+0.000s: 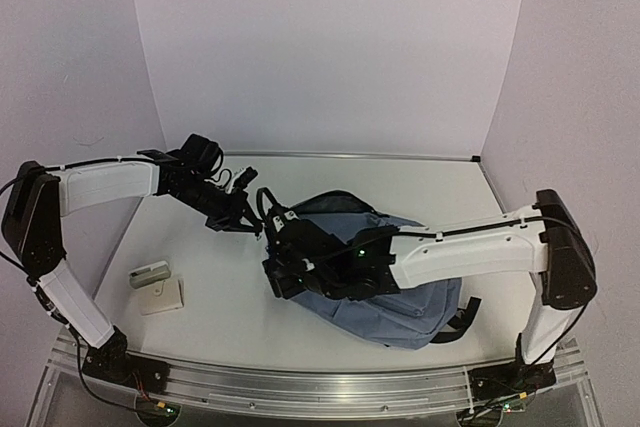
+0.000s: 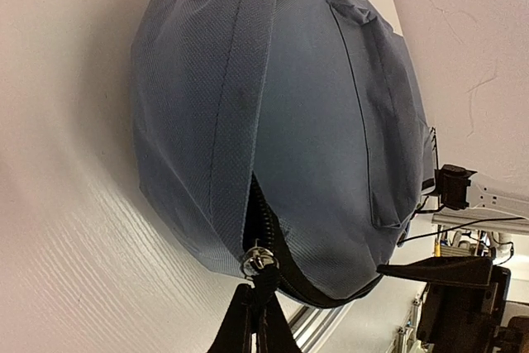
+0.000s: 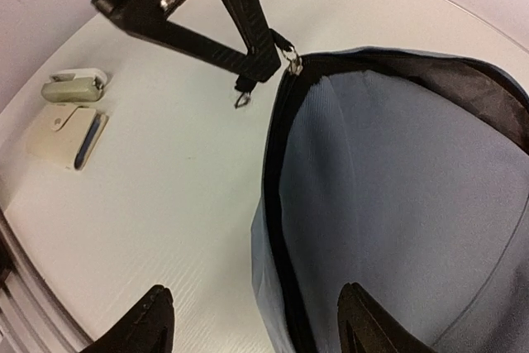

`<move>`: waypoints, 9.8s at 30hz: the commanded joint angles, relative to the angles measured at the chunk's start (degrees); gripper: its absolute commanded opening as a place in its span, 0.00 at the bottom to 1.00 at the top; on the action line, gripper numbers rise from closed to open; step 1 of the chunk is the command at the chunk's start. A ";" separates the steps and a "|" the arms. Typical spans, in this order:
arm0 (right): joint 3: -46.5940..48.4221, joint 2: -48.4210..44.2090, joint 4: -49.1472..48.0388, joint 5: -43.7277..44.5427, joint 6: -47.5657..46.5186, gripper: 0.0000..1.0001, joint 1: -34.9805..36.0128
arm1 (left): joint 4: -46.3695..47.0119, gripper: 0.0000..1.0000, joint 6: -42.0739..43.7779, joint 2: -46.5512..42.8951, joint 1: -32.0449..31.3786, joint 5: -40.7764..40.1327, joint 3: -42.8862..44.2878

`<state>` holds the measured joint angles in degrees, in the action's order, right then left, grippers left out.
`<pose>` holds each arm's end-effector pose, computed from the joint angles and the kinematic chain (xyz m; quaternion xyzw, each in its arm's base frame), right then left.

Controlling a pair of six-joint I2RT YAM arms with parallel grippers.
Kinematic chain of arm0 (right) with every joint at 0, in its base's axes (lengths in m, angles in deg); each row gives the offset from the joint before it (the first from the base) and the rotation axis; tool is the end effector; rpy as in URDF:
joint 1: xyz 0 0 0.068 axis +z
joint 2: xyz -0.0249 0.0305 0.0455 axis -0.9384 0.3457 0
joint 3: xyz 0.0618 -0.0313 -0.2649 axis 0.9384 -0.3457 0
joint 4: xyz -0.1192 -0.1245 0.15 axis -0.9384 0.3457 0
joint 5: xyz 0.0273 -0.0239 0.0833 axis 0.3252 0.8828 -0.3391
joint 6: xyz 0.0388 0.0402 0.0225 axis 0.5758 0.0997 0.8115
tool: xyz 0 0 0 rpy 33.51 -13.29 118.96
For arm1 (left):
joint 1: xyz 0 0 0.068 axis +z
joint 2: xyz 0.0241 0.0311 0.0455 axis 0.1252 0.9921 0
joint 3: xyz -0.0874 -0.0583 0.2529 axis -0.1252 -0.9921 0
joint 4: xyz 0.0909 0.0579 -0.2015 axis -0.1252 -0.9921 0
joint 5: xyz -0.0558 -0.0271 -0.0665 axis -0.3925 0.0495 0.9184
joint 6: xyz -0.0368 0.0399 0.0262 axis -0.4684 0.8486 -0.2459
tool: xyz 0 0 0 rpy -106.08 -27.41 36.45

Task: Pack the student bag
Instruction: Zip the student bag at the center of the board, then adjust the student bag at the center of the board, then zip the student bag at the center of the board.

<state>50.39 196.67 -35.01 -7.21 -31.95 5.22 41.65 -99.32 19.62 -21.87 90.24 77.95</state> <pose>0.1217 0.3867 0.2524 -0.2890 0.8477 0.1990 0.3979 0.2530 -0.1725 0.2522 0.1735 0.8923 -0.3998 0.1175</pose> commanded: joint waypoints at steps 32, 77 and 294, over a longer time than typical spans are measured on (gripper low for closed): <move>-11.48 -6.98 -3.05 -20.34 -7.73 0.00 5.21 | -13.98 0.00 8.53 4.03 0.46 -16.86 14.56; -12.78 -18.34 10.18 1.24 13.07 0.90 -3.43 | -6.53 0.36 4.11 -3.40 -0.83 -11.58 1.40; -15.62 6.10 -13.03 5.87 66.30 0.26 -13.38 | 33.48 0.00 -27.41 0.51 -14.71 -17.74 -20.50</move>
<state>40.80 206.30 -55.75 -10.27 30.42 -6.11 68.09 -124.01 27.03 -36.05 73.15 62.55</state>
